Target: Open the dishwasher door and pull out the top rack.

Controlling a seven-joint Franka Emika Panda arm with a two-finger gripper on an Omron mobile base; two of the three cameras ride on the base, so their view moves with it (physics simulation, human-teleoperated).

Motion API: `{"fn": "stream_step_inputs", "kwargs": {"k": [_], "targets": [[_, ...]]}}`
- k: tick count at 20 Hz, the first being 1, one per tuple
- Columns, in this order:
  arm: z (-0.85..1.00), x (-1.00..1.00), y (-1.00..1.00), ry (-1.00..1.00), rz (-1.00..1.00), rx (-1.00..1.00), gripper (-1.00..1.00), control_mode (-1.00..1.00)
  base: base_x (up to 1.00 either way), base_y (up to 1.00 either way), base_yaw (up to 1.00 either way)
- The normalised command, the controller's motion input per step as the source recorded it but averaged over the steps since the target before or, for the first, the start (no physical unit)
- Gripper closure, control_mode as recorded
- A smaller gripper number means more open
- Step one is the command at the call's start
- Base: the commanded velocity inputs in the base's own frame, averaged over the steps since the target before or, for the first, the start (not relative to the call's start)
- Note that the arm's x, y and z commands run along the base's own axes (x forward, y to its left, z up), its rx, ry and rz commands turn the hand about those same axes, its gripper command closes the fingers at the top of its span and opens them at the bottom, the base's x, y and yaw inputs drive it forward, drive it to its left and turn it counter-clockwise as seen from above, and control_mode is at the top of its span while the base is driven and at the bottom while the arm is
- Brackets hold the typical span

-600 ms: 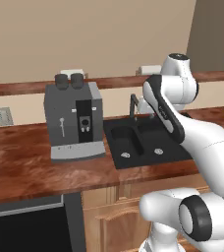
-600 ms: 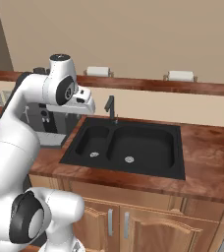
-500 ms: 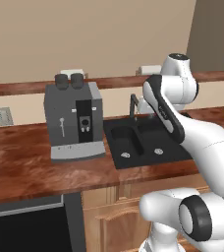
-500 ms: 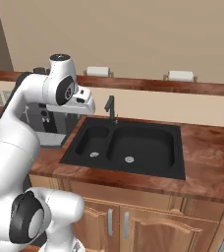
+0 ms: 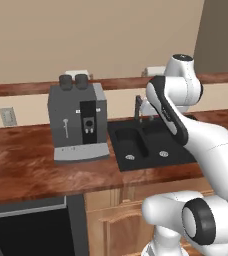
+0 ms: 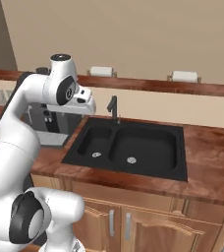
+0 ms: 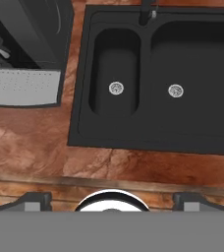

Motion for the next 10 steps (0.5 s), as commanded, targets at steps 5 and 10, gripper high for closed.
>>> {"fn": "stream_step_inputs", "kwargs": {"k": [5,10], "targets": [[0.0,0.0,0.0,0.0,0.0,0.0,-1.0,1.0,0.0,0.0,0.45],[0.0,0.0,0.0,0.0,0.0,0.0,-1.0,1.0,0.0,0.0,0.57]]}}
